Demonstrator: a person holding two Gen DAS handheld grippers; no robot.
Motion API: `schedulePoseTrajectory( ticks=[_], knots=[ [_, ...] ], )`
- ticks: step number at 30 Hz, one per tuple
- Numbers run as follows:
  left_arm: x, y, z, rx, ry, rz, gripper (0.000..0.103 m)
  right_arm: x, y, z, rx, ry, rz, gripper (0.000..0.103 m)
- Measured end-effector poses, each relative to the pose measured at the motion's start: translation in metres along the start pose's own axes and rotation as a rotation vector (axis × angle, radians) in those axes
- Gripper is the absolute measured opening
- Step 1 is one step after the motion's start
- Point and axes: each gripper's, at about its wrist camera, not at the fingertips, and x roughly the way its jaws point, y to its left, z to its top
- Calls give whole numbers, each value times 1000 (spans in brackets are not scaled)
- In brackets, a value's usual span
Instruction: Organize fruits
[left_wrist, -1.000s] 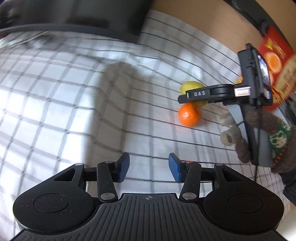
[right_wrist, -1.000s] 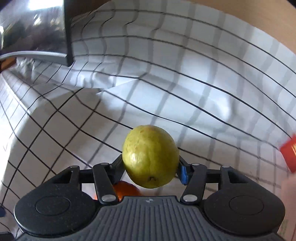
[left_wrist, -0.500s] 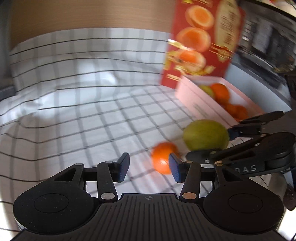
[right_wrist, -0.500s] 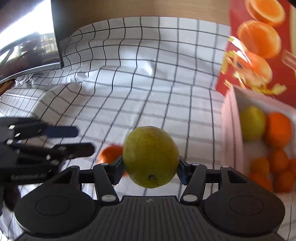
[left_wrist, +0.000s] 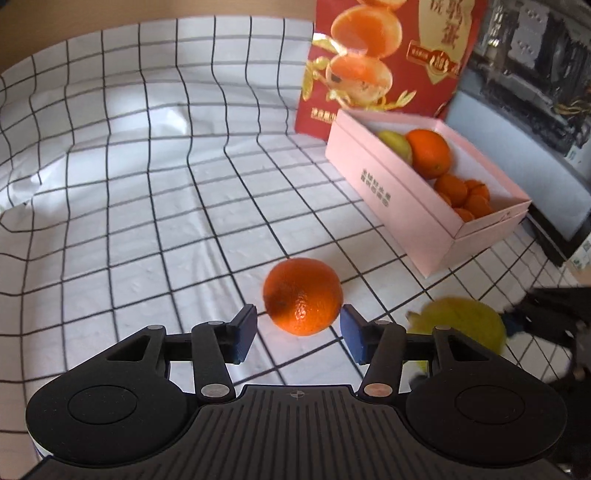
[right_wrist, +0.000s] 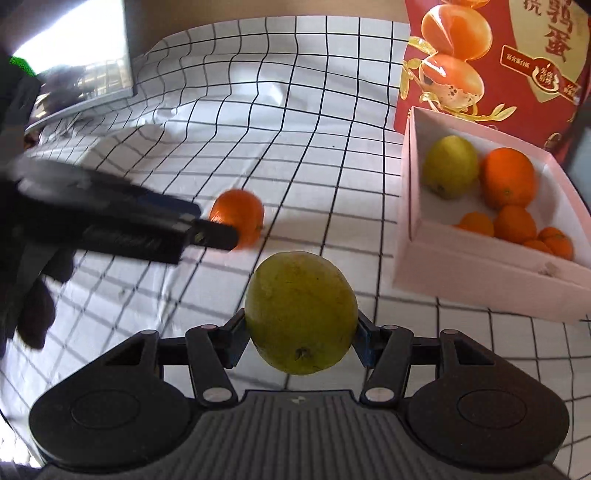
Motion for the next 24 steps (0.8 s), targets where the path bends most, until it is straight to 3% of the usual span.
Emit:
schedulePoseTrajectory(
  ticks=[10, 17, 22, 24],
  knots=[
    [27, -26, 15, -2, 33, 89, 50, -8, -10, -29, -10, -70, 31, 59],
    [28, -34, 16, 25, 37, 134, 48, -9, -12, -38, 15, -118, 66, 79],
    [23, -31, 14, -7, 43, 126, 46, -6, -4, -40, -28, -127, 58, 91],
    [20, -25, 13, -41, 42, 103, 35, -5, 0, -41, -44, -125, 49, 97]
  ],
)
